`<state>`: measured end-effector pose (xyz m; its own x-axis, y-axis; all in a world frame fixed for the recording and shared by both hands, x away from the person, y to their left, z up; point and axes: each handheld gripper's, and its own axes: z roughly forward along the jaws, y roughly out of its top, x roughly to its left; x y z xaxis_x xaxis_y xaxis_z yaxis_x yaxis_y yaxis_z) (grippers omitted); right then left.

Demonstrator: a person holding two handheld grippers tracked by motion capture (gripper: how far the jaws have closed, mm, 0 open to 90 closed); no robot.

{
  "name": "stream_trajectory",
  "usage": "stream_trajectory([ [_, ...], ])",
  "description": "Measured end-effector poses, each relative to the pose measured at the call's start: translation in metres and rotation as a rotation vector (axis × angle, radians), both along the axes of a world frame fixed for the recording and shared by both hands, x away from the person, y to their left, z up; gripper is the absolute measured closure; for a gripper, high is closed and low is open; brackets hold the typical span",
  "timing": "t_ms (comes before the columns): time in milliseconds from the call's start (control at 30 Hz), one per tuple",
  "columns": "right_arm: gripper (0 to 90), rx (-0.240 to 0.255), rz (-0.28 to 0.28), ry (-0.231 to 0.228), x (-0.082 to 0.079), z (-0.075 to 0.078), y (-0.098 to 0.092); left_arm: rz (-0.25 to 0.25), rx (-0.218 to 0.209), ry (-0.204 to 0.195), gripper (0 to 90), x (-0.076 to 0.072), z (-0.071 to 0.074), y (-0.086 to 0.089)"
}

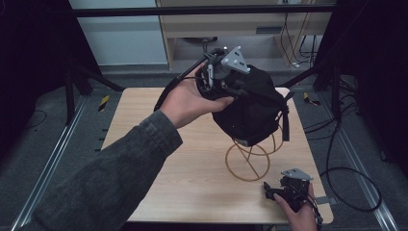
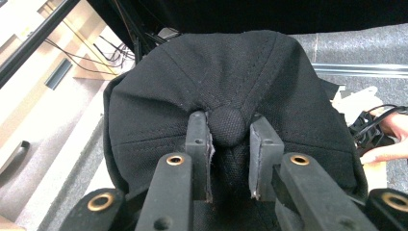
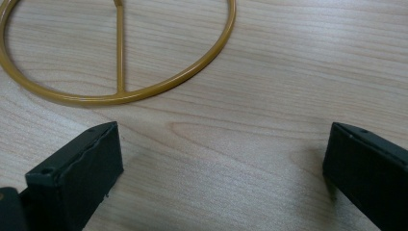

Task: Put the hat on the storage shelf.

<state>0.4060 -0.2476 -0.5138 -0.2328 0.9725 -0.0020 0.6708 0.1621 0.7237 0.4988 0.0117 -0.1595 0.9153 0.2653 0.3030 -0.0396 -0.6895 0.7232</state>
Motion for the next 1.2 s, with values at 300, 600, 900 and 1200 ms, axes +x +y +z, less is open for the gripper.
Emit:
stream_trajectory([
  [300,0.3,0.003,-0.001,0.001,0.0,0.0,0.0,-0.017,0.023,0.007,73.6,0.0,-0.005,-0.014],
  [600,0.3,0.003,0.0,0.001,0.0,0.0,0.0,-0.03,0.02,0.01,73.6,0.0,-0.008,-0.022],
  [900,0.3,0.003,0.0,0.001,0.0,0.0,0.0,-0.033,0.035,0.019,73.6,0.005,-0.017,-0.034],
  [1200,0.3,0.003,0.0,0.0,0.0,0.0,0.0,-0.05,0.057,0.023,73.6,0.005,-0.024,-0.046],
])
